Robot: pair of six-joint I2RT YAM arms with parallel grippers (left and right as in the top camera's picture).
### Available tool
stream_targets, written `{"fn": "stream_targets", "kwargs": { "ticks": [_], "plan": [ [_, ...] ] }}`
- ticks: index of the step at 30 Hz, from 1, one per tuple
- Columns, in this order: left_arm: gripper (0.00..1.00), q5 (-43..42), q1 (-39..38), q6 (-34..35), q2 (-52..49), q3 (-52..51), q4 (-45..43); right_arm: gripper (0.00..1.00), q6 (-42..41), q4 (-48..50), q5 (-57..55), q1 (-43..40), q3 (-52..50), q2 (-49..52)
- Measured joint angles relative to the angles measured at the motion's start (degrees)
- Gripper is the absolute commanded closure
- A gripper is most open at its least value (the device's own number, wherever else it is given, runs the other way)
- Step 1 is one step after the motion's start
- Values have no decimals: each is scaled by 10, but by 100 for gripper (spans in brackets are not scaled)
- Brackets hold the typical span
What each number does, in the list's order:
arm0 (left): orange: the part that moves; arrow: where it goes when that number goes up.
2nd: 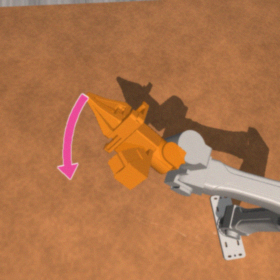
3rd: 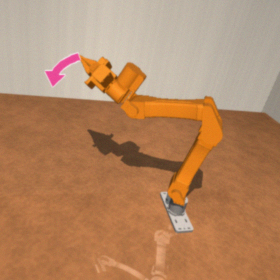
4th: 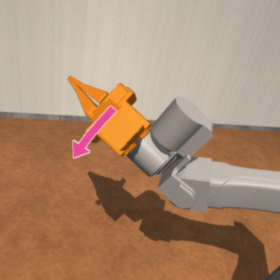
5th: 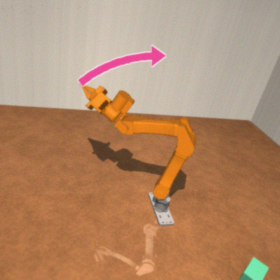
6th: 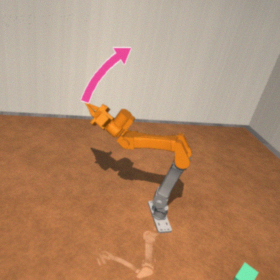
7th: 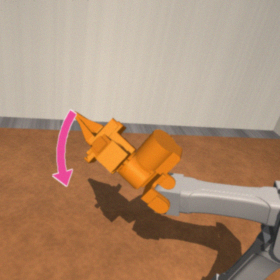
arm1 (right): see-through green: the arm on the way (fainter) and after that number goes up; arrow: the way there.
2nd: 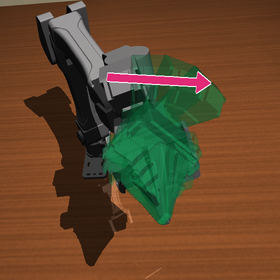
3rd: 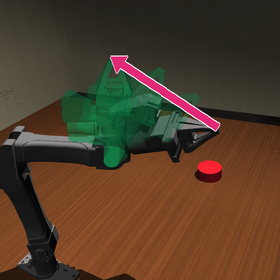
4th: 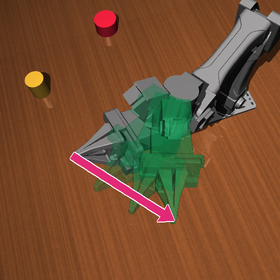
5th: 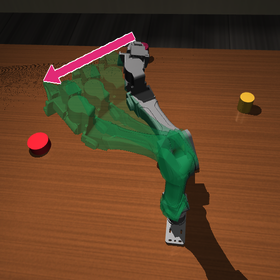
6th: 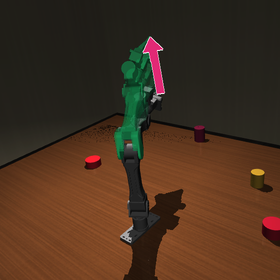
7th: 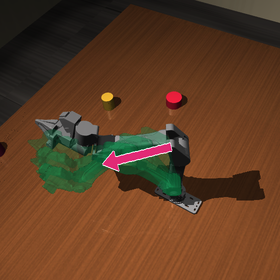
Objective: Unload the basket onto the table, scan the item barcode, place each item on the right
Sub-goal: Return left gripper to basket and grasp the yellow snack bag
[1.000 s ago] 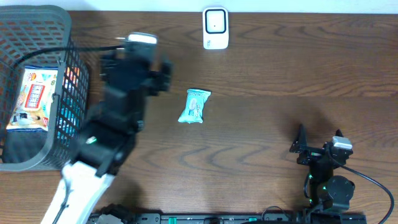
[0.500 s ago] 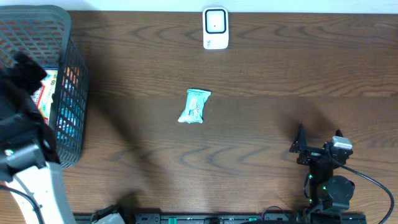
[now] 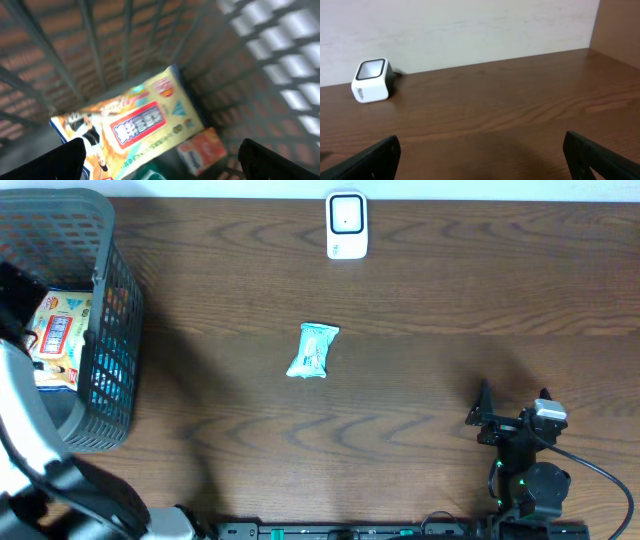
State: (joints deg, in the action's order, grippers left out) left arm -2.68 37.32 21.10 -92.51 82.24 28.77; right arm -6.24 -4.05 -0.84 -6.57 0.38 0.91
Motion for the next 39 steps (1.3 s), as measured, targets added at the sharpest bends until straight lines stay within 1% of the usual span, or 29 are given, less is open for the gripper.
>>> {"fn": "stream_targets", "kwargs": {
  "ticks": [7, 13, 22, 29, 37, 38, 39],
  "plan": [
    [2, -5, 10, 40, -89, 1, 29, 1, 0, 0, 0, 0, 0, 0],
    [2, -5, 12, 71, -136, 1, 40, 1, 0, 0, 0, 0, 0, 0],
    [2, -5, 31, 132, -194, 2, 83, 1, 0, 0, 0, 0, 0, 0],
    [2, -5, 37, 147, -202, 2, 52, 1, 0, 0, 0, 0, 0, 0],
    [2, -6, 37, 147, -245, 18, 34, 1, 0, 0, 0, 0, 0, 0],
    [7, -6, 37, 147, -248, 22, 35, 1, 0, 0, 0, 0, 0, 0],
    [24, -6, 36, 147, -251, 24, 36, 1, 0, 0, 0, 0, 0, 0]
  ]
}}
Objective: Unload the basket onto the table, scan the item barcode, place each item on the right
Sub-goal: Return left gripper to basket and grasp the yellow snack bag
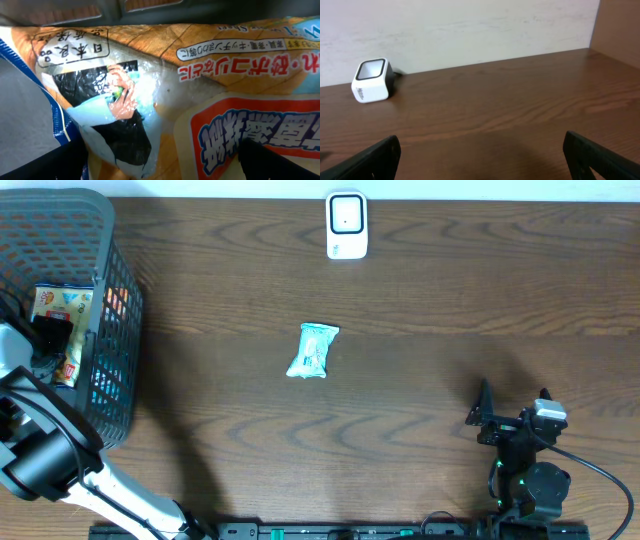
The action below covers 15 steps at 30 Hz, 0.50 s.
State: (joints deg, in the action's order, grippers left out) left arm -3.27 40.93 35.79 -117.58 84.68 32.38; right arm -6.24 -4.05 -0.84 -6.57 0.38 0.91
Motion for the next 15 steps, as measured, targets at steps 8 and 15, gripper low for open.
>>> {"fn": "stream_targets", "kwargs": {
  "ticks": [8, 15],
  "plan": [
    [92, -15, -1, -47, -5, 9, -5, 1, 0, 0, 0, 0, 0, 0],
    [93, -15, 0, -75, 16, -1, 14, 1, 0, 0, 0, 0, 0, 0]
  ]
}}
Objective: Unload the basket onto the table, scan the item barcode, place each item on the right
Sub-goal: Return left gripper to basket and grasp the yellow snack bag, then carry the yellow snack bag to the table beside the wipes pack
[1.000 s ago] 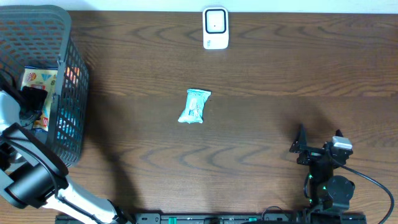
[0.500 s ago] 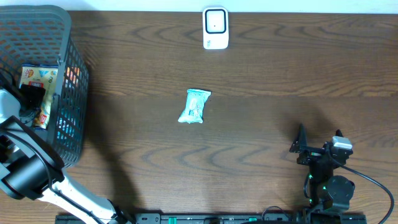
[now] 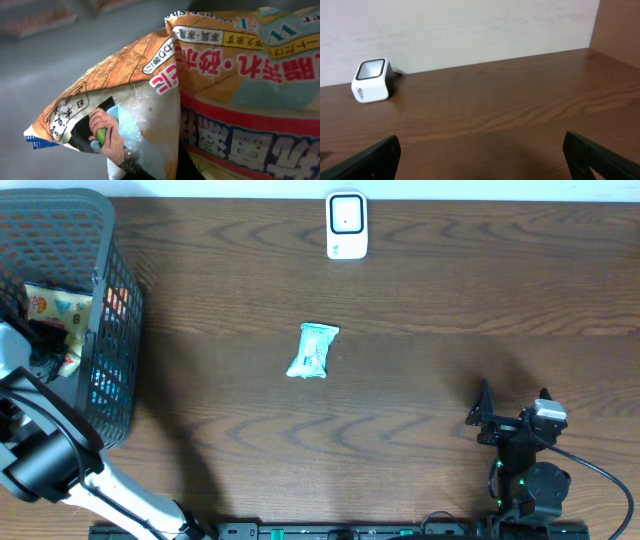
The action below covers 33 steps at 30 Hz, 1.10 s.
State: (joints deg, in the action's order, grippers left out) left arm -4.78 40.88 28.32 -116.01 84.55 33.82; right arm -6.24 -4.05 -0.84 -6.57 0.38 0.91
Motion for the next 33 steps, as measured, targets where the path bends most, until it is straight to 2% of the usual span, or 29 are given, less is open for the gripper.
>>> {"fn": "stream_targets", "kwargs": {
  "ticks": [5, 10, 16, 20, 26, 29, 33],
  "plan": [
    [93, 3, 1, -3, 101, -25, 17, 1, 0, 0, 0, 0, 0, 0],
    [93, 8, 3, 2, 288, -24, 8, 1, 0, 0, 0, 0, 0, 1],
    [93, 8, 3, 15, 431, -22, 10, 1, 0, 0, 0, 0, 0, 1],
    [93, -8, 3, 18, 488, -22, 20, 1, 0, 0, 0, 0, 0, 1],
    [93, -92, -10, 19, 551, -22, 64, 1, 0, 0, 0, 0, 0, 1],
    [93, -146, -54, 12, 556, -22, 96, 1, 0, 0, 0, 0, 0, 1],
    [93, -177, -135, -14, 549, -23, 125, 1, 0, 0, 0, 0, 0, 1]
  ]
}}
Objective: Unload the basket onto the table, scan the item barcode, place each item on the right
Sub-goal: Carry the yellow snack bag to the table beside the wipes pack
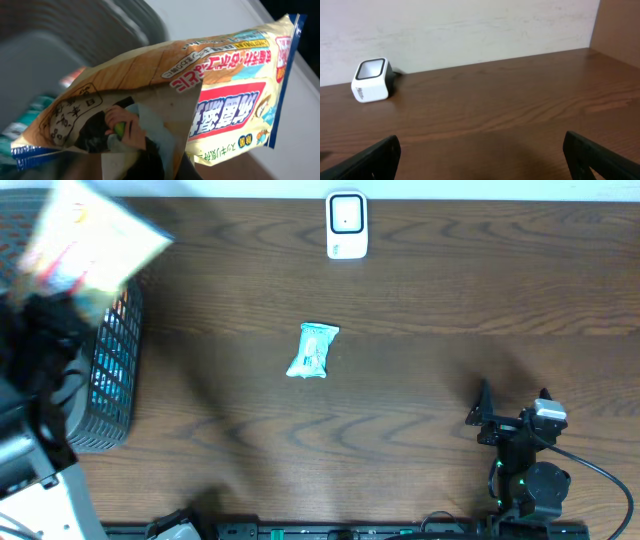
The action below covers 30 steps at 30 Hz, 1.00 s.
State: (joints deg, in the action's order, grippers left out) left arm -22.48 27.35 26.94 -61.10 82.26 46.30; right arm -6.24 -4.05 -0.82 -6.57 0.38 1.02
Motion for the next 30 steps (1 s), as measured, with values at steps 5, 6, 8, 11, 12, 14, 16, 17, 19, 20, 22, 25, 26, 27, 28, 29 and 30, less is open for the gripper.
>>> {"fn": "stream_targets", "kwargs": {
  "ticks": [5, 6, 8, 11, 12, 14, 16, 17, 19, 20, 22, 25, 26, 27, 28, 29, 30],
  "plan": [
    [93, -16, -100, -21, -2, -10, 8, 1, 0, 0, 0, 0, 0, 0],
    [93, -17, -124, -24, -3, -14, 15, 1, 0, 0, 0, 0, 0, 0],
    [93, -21, -158, -30, -8, -25, 21, 1, 0, 0, 0, 0, 0, 0],
    [93, -24, -211, -35, -26, -49, 19, 1, 0, 0, 0, 0, 0, 0],
    [92, -24, -226, -37, -33, -57, 18, 1, 0, 0, 0, 0, 0, 0],
    [93, -25, -256, -37, -53, -72, 14, 1, 0, 0, 0, 0, 0, 0],
    [93, -25, -289, -39, -80, -86, 5, 1, 0, 0, 0, 0, 0, 0],
    [93, -26, -306, -40, -97, -91, -2, 1, 0, 0, 0, 0, 0, 0],
    [93, -26, -336, -41, -129, -97, -12, 1, 0, 0, 0, 0, 0, 0],
    [93, -25, -352, -41, -145, -98, -19, 1, 0, 0, 0, 0, 0, 0],
    [93, -24, -386, -38, -181, -98, -40, 1, 0, 0, 0, 0, 0, 0],
    [93, -21, -448, -9, -243, -98, -77, 1, 0, 0, 0, 0, 0, 0],
    [93, -12, -464, 8, -260, -98, -86, 1, 0, 0, 0, 0, 0, 0],
    [93, 0, -480, 28, -277, -98, -95, 1, 0, 0, 0, 0, 0, 0],
    [93, 9, -493, 44, -290, -98, -101, 1, 0, 0, 0, 0, 0, 0],
    [93, 21, -510, 64, -308, -98, -108, 1, 0, 0, 0, 0, 0, 0],
    [93, 29, -522, 80, -320, -98, -113, 1, 0, 0, 0, 0, 0, 0]
  ]
}}
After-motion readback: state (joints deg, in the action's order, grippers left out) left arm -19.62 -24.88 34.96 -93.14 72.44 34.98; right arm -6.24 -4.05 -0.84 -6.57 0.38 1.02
